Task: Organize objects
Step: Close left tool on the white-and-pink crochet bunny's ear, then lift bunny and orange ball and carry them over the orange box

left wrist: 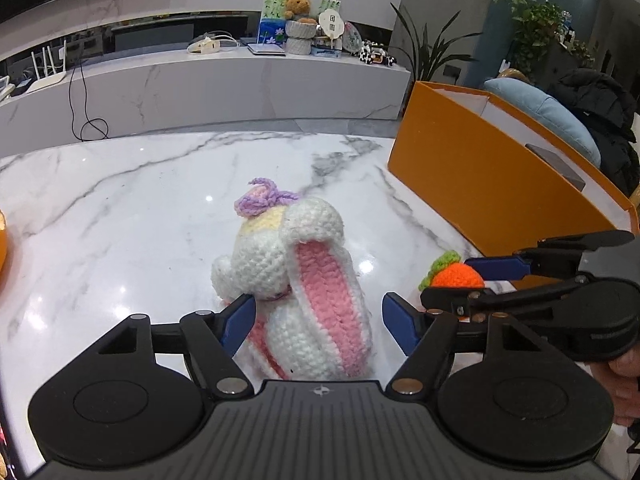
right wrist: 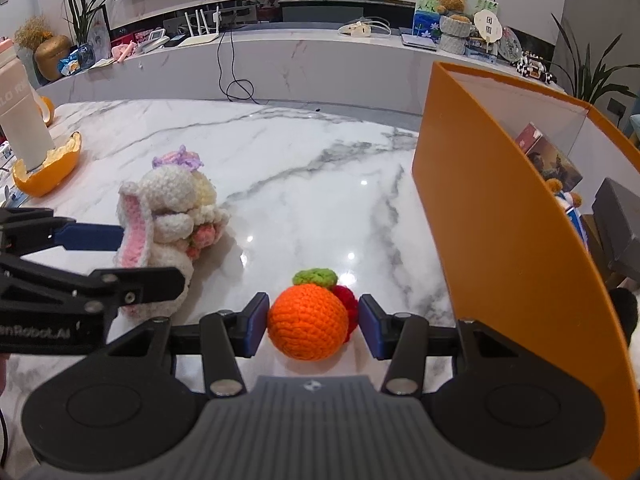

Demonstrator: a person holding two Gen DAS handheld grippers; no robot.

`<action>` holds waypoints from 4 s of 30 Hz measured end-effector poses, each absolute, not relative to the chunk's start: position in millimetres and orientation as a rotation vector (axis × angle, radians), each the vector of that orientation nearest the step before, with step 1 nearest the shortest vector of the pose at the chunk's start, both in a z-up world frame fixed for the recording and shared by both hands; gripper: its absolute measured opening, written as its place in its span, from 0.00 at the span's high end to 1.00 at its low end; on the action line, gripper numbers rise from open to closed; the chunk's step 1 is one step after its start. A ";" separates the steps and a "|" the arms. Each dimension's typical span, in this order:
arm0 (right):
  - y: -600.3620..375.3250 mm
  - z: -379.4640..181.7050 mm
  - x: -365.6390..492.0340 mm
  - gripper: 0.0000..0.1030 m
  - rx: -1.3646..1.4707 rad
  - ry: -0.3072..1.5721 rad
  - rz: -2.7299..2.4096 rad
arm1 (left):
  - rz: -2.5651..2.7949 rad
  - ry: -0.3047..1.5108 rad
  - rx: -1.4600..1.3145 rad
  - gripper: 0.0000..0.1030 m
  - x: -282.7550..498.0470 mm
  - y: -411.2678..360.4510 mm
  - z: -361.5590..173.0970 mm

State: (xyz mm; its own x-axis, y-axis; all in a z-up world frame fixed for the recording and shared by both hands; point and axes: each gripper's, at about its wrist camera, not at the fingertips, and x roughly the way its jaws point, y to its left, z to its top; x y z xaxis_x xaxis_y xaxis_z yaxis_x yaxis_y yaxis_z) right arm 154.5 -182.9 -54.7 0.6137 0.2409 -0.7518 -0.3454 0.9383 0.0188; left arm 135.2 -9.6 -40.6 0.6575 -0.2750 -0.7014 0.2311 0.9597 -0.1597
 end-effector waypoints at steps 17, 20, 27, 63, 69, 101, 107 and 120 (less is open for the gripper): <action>-173.4 -57.3 154.6 0.50 -0.165 0.830 0.364 | -0.272 0.837 -0.013 0.37 148.2 -12.0 -57.5; -170.5 -58.3 154.9 0.49 -0.177 0.819 0.368 | -0.265 0.834 -0.004 0.37 150.8 -13.1 -59.2; -169.2 -58.8 157.6 0.49 -0.177 0.810 0.366 | -0.267 0.825 0.004 0.42 155.1 -13.5 -60.7; -249.0 72.4 133.3 0.51 -0.162 0.555 0.372 | -0.268 0.740 -0.086 0.47 115.4 -58.5 19.6; -301.8 100.0 134.5 0.51 -0.106 0.500 0.266 | -0.322 0.657 -0.015 0.47 128.1 -105.0 58.4; -447.3 85.8 181.2 0.51 0.128 0.644 0.057 | -0.529 0.789 0.177 0.47 146.9 -288.5 15.5; -441.2 79.2 184.5 0.51 0.106 0.665 0.077 | -0.504 0.811 0.176 0.47 142.7 -294.1 9.6; -431.9 58.8 193.4 0.51 0.042 0.759 0.109 | -0.481 0.863 0.193 0.46 141.6 -300.1 4.5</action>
